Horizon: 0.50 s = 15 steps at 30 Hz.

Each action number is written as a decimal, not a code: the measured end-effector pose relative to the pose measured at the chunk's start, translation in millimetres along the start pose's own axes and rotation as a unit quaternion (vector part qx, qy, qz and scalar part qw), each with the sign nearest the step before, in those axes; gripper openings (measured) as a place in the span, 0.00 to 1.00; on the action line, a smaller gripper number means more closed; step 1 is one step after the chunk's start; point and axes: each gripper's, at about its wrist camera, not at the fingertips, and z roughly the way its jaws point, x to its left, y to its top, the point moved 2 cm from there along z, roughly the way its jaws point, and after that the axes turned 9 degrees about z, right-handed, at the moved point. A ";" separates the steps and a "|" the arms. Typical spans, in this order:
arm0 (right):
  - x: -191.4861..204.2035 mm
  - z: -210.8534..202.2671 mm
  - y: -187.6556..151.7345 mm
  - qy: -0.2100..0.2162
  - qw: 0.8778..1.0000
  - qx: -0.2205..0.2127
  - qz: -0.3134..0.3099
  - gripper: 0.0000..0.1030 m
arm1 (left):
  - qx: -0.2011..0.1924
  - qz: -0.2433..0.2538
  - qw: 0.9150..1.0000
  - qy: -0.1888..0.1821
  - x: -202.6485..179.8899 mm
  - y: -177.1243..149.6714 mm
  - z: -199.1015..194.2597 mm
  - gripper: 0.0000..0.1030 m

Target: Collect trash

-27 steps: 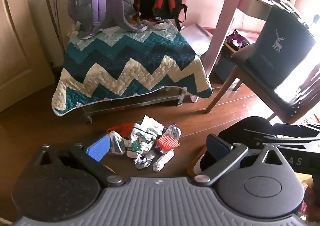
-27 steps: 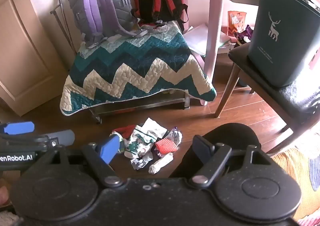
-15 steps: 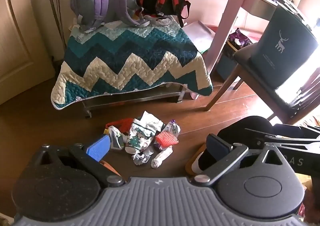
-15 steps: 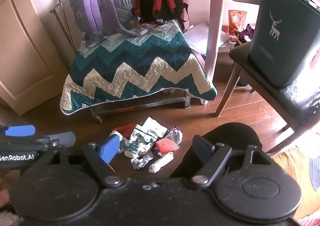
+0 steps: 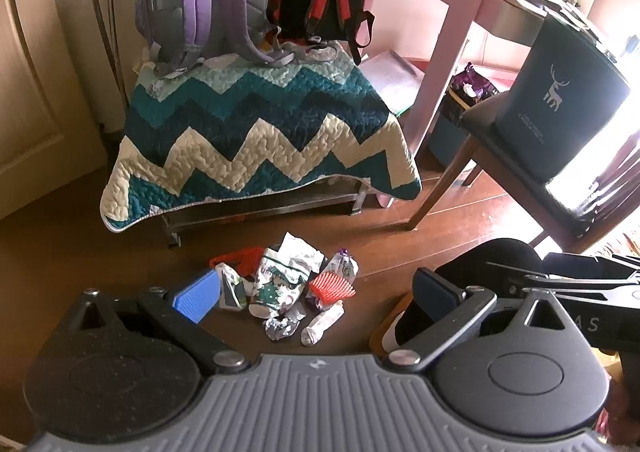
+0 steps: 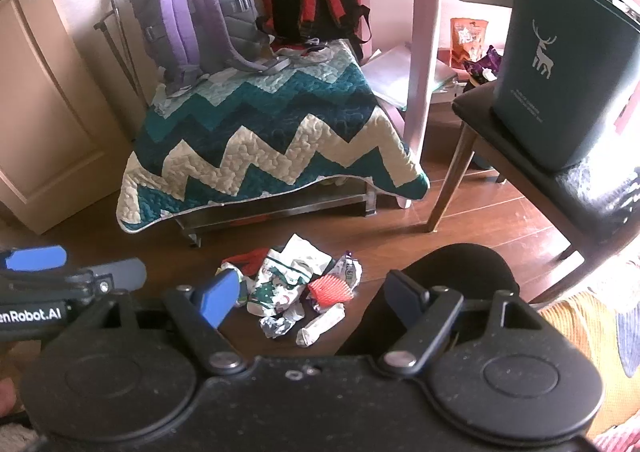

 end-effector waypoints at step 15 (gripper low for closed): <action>1.9 -3.9 -0.4 -0.003 1.000 -0.005 -0.001 0.78 | -0.011 0.017 1.000 -0.009 -5.6 -2.9 -2.4 1.00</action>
